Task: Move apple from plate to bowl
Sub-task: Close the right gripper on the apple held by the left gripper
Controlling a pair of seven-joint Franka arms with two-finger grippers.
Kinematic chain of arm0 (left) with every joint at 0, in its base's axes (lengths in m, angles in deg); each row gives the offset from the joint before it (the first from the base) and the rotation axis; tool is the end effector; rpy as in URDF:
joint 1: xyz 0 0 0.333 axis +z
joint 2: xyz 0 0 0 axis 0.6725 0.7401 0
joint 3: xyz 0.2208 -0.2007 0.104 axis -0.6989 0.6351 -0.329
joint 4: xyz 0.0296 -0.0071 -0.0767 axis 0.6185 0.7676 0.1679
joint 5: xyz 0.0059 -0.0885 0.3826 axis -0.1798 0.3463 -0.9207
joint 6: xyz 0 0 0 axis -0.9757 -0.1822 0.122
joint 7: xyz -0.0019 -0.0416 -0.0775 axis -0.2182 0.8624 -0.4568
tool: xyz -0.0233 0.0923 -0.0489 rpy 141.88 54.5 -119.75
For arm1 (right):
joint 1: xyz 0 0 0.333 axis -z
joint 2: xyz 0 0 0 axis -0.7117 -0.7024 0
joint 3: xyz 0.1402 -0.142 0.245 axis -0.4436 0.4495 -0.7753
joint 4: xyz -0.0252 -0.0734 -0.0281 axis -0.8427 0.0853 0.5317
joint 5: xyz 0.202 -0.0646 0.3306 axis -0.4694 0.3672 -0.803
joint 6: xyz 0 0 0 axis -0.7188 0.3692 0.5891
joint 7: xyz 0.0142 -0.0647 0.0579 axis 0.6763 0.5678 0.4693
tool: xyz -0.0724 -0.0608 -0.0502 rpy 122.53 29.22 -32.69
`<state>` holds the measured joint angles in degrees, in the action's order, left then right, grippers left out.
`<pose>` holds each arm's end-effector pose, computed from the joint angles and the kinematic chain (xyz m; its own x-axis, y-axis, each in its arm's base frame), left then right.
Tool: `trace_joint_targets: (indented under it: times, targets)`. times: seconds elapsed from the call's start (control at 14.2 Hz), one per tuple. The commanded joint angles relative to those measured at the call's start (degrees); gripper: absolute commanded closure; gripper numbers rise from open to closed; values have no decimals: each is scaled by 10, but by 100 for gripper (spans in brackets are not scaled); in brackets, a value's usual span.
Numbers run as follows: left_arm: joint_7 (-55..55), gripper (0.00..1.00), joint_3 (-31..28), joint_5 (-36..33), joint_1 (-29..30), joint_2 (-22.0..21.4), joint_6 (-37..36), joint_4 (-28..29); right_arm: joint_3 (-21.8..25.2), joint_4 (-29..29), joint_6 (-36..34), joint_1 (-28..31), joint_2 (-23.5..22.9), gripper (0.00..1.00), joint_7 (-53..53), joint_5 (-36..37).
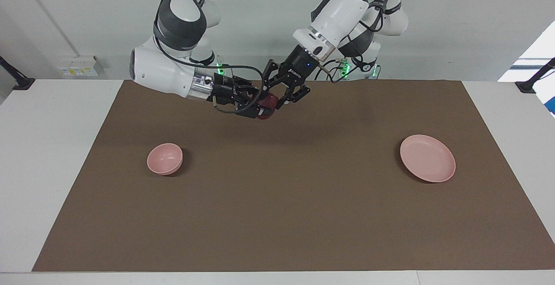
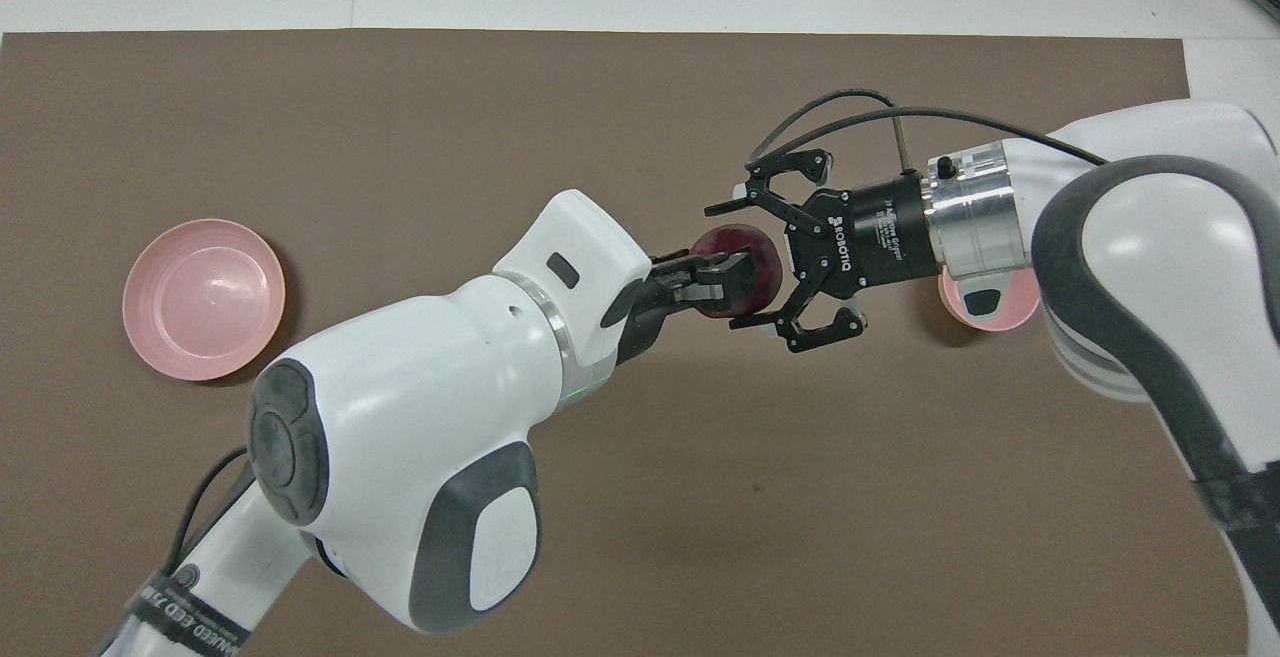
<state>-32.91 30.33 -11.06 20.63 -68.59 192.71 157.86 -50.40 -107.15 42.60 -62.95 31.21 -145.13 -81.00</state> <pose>0.4731 -0.3977 0.5638 0.9278 0.1201 0.3533 -0.1505 -0.7460 0.6487 0.5805 0.1883 0.5072 0.2482 -0.4774 -0.8429 -0.9644 -0.2034 -0.1688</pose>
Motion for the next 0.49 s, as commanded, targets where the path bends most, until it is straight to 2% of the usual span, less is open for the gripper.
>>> trace_joint_targets:
  times: [0.0, 0.07, 0.14, 0.21, 0.28, 0.35, 0.42]
  targets:
    - [-4, 100, -1, 10, -10, -3, -17, -3, -2, -2, 8, 3, 2, 91, 26, -7]
    - [-2, 100, -1, 10, -10, -4, -21, -3, -2, -1, 7, 3, 2, 100, 26, 0]
    - [-1, 100, -1, 10, -10, -4, -25, -3, -2, 3, 6, 5, 0, 100, 28, 13]
    - [0, 90, -1, 10, -10, -4, -27, -4, -2, 6, 3, 10, -2, 100, 28, 26]
    - [-3, 55, -1, 7, -10, -1, -27, -7, -1, 9, -8, 13, -3, 100, 29, 29]
    - [-5, 4, -1, 7, -10, 1, -28, -12, 0, 10, -14, 19, -3, 100, 31, 29]
    - [-5, 0, -1, 7, -9, 1, -28, -13, 0, 11, -20, 31, -3, 100, 37, 30]
